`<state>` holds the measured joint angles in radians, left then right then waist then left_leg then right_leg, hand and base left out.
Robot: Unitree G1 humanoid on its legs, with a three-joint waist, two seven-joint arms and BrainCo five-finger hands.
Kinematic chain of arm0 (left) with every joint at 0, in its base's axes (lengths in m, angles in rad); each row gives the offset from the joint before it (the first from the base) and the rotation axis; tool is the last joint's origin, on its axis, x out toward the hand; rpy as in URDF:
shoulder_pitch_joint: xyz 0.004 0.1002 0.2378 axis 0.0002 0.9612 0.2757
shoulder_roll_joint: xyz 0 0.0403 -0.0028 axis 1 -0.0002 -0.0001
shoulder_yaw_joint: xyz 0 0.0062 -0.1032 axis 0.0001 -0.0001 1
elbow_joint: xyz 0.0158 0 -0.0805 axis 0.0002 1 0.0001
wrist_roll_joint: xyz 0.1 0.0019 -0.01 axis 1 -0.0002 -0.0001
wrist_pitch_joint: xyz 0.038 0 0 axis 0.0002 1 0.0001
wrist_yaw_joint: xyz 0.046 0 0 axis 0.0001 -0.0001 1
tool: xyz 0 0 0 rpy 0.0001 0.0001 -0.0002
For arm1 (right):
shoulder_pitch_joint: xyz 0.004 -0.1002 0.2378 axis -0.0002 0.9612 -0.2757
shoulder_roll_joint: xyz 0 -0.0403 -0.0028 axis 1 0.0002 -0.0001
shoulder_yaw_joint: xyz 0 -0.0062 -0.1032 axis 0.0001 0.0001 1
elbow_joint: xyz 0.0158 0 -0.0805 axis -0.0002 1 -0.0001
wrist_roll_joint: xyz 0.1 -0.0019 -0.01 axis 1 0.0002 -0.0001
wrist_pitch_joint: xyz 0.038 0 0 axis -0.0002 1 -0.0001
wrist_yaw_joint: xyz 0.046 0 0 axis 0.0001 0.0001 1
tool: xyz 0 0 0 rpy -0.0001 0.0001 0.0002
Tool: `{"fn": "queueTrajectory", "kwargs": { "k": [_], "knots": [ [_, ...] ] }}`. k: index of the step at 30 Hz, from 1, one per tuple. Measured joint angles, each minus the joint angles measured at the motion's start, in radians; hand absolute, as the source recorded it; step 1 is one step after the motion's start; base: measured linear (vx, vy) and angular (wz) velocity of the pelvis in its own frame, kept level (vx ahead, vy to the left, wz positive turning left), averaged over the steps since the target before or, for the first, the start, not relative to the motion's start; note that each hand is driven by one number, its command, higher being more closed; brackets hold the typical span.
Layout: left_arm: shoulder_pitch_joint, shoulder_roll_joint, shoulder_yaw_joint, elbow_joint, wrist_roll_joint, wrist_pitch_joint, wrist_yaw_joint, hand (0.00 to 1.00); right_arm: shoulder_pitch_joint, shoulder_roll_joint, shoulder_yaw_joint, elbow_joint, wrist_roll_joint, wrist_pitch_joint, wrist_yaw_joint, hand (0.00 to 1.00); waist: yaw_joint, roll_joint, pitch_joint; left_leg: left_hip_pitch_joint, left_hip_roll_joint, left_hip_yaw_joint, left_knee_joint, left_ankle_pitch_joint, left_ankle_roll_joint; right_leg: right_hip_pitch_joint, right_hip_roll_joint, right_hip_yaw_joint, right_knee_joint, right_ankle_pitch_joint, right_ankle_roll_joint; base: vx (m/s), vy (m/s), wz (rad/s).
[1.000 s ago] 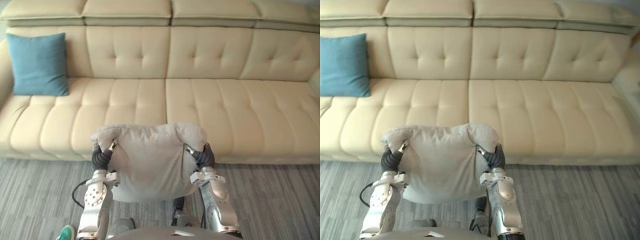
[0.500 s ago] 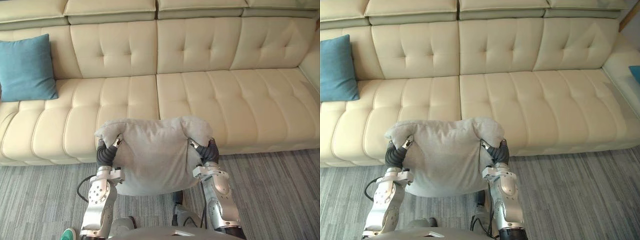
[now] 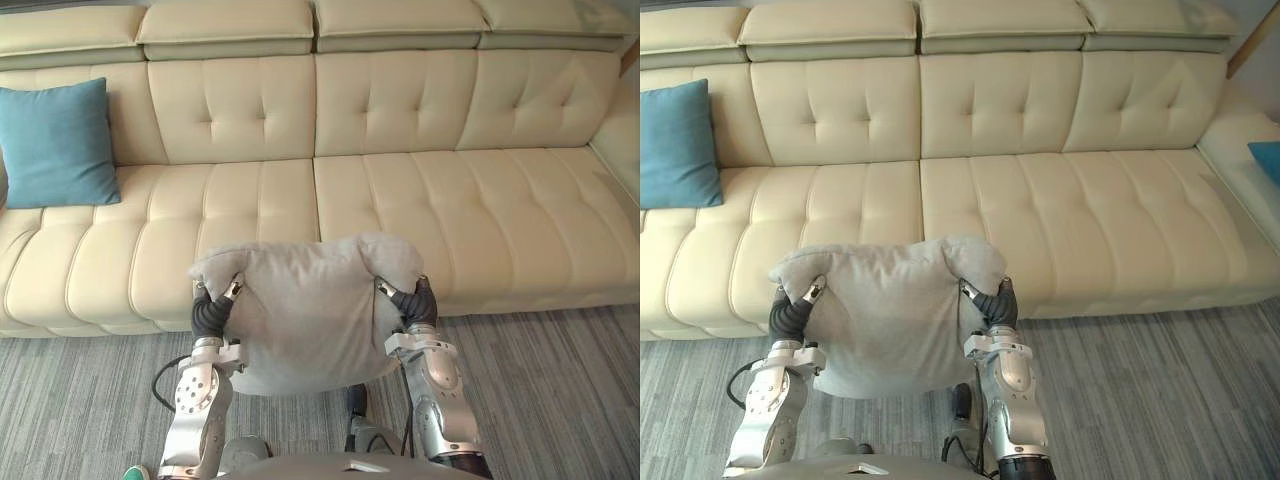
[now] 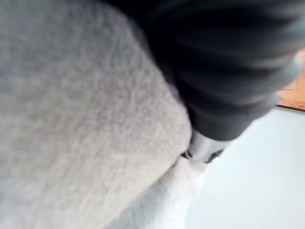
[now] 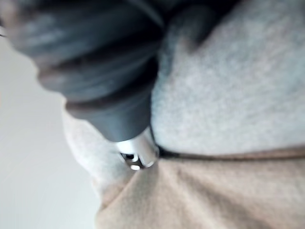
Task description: Pick up cushions and gather them together orderly.
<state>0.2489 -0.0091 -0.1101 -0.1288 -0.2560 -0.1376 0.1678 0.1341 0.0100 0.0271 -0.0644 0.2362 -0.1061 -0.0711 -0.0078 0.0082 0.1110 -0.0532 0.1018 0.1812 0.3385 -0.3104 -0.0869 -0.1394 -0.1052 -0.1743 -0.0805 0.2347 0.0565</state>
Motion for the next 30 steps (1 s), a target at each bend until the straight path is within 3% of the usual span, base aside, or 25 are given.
{"fn": "queueTrajectory", "kwargs": {
  "k": [2,6,8,9,10,11,12,13,14,15,17,18,19,21,22,23,25,27,29,30],
  "knots": [
    [0.0,0.001,-0.001,0.0,-0.002,0.0,0.0,1.0,0.0,-0.003,0.0,0.0,0.0,0.0,0.0,1.0,-0.001,0.001,-0.015,-0.013,0.001,-0.021,-0.003,0.004,-0.005,0.0,-0.001,-0.018,0.0,-0.009,0.004,0.01,-0.022,0.32],
    [0.001,0.004,-0.002,0.001,-0.015,0.001,0.0,1.0,0.013,-0.012,0.003,0.001,0.001,0.0,0.001,1.0,-0.001,0.022,-0.022,0.004,0.036,-0.059,-0.002,0.01,-0.03,0.004,0.014,-0.072,0.068,-0.093,0.005,0.06,-0.05,0.34],
    [0.013,0.006,0.0,0.007,-0.018,0.001,0.0,1.0,0.03,-0.017,0.022,0.0,0.005,0.0,0.002,1.0,0.0,0.037,-0.009,-0.061,0.068,-0.073,0.231,0.044,-0.08,0.036,0.018,-0.089,0.155,-0.171,0.004,0.15,-0.081,0.31],
    [0.02,0.005,0.0,0.007,-0.018,0.001,0.0,1.0,0.035,-0.022,0.026,-0.001,0.005,0.0,0.002,1.0,0.001,0.042,-0.008,-0.078,0.077,-0.072,0.291,0.062,-0.081,0.044,0.019,-0.088,0.171,-0.184,0.004,0.13,-0.12,-0.01],
    [0.028,0.005,0.0,0.007,-0.022,0.001,0.001,1.0,0.045,-0.026,0.033,-0.01,0.007,0.0,0.002,1.0,0.009,0.05,-0.005,-0.11,0.092,-0.068,0.394,0.119,-0.075,0.059,0.02,-0.083,0.199,-0.217,-0.008,0.11,-0.1,-0.15],
    [0.032,0.006,0.002,0.006,-0.026,0.001,0.001,1.0,0.065,-0.024,0.038,-0.034,0.009,0.001,0.001,1.0,0.013,0.047,-0.005,-0.153,0.104,-0.057,0.491,0.216,-0.063,0.078,0.008,-0.069,0.206,-0.244,-0.018,0.14,-0.077,-0.16],
    [0.033,0.009,0.0,0.0,-0.026,-0.002,0.001,1.0,0.086,-0.023,0.039,-0.08,0.009,0.001,0.0,1.0,0.02,0.036,0.001,-0.193,0.115,-0.04,0.546,0.201,-0.046,0.09,-0.004,-0.063,0.206,-0.267,-0.014,0.12,-0.035,-0.07],
    [0.033,0.006,-0.004,-0.005,-0.026,-0.002,0.0,1.0,0.089,-0.023,0.037,-0.097,0.01,0.001,-0.002,1.0,0.02,0.043,-0.003,-0.21,0.117,-0.035,0.546,0.158,-0.031,0.09,-0.003,-0.063,0.205,-0.275,-0.016,0.18,-0.036,-0.01],
    [0.033,0.0,-0.013,-0.019,-0.026,-0.002,0.0,1.0,0.084,-0.023,0.03,-0.132,0.011,-0.001,-0.005,1.0,0.013,0.049,-0.005,-0.249,0.116,-0.012,0.492,0.085,-0.002,0.092,-0.005,-0.062,0.198,-0.281,-0.018,0.16,-0.034,0.03],
    [0.031,-0.001,-0.015,-0.021,-0.026,-0.003,0.0,1.0,0.079,-0.023,0.026,-0.147,0.012,-0.001,-0.006,1.0,0.012,0.048,-0.004,-0.266,0.112,0.003,0.44,0.067,0.011,0.099,-0.008,-0.063,0.189,-0.281,-0.02,0.24,0.015,0.04],
    [0.031,-0.001,-0.017,-0.021,-0.025,-0.003,0.001,1.0,0.06,-0.025,0.025,-0.155,0.012,-0.009,-0.009,1.0,0.011,0.031,0.005,-0.276,0.066,0.0,0.192,0.089,-0.004,0.126,-0.027,-0.063,0.16,-0.282,-0.018,0.16,0.063,-0.02],
    [0.033,-0.002,-0.02,-0.021,-0.025,-0.002,0.001,1.0,0.053,-0.03,0.025,-0.154,0.012,-0.015,-0.011,1.0,0.012,0.031,0.005,-0.266,0.04,-0.031,0.012,0.145,-0.024,0.144,-0.03,-0.061,0.14,-0.286,-0.011,0.23,0.168,-0.21],
    [0.034,-0.002,-0.023,-0.021,-0.024,-0.002,0.001,1.0,0.048,-0.044,0.025,-0.152,0.011,-0.02,-0.018,1.0,0.018,0.048,0.008,-0.25,0.032,-0.071,-0.173,0.215,-0.054,0.178,-0.018,-0.051,0.114,-0.293,0.0,0.3,0.219,-0.33],
    [0.035,0.001,-0.019,-0.018,-0.024,-0.002,0.002,1.0,0.039,-0.054,0.038,-0.114,0.011,-0.02,-0.02,1.0,0.027,0.05,0.003,-0.219,0.024,-0.069,-0.171,0.335,-0.028,0.218,-0.02,-0.001,0.085,-0.307,0.02,0.32,0.222,-0.48],
    [0.034,0.005,-0.015,-0.018,-0.024,-0.002,0.002,1.0,0.036,-0.055,0.043,-0.102,0.011,-0.02,-0.02,1.0,0.027,0.037,0.001,-0.219,0.013,-0.067,-0.154,0.343,-0.015,0.227,-0.03,0.01,0.077,-0.309,0.024,0.34,0.203,-0.52],
    [0.032,0.01,-0.004,-0.018,-0.024,-0.004,0.002,1.0,0.031,-0.056,0.054,-0.078,0.011,-0.02,-0.017,1.0,0.027,0.007,-0.009,-0.236,-0.009,-0.043,-0.095,0.324,0.022,0.227,-0.059,0.034,0.073,-0.319,0.039,0.34,0.181,-0.45],
    [0.03,0.014,0.008,-0.018,-0.024,-0.004,0.003,1.0,0.015,-0.057,0.068,-0.051,0.011,-0.02,-0.016,1.0,0.024,-0.019,-0.022,-0.274,-0.024,0.015,0.011,0.239,0.057,0.21,-0.104,0.067,0.079,-0.324,0.057,0.39,0.206,-0.5],
    [0.033,0.014,0.018,-0.018,-0.024,-0.003,0.003,1.0,-0.009,-0.055,0.071,-0.027,0.011,-0.018,-0.007,1.0,0.026,-0.02,-0.023,-0.28,-0.023,0.069,0.098,0.178,0.097,0.207,-0.133,0.111,0.077,-0.303,0.087,0.34,0.217,-0.72],
    [0.029,0.011,0.022,-0.019,-0.024,-0.004,0.003,1.0,-0.021,-0.059,0.071,-0.022,0.01,-0.018,-0.001,1.0,0.037,-0.018,-0.027,-0.261,-0.024,0.112,0.102,0.137,0.104,0.162,-0.15,0.137,0.141,-0.303,0.094,0.29,0.203,-0.84],
    [0.023,0.012,0.024,-0.019,-0.026,-0.006,0.007,1.0,-0.046,-0.058,0.071,-0.004,0.01,-0.018,0.0,1.0,0.035,-0.017,-0.027,-0.234,-0.025,0.142,0.067,0.134,0.106,0.084,-0.16,0.138,0.267,-0.312,0.107,0.28,0.171,-0.65]
  ]
}}
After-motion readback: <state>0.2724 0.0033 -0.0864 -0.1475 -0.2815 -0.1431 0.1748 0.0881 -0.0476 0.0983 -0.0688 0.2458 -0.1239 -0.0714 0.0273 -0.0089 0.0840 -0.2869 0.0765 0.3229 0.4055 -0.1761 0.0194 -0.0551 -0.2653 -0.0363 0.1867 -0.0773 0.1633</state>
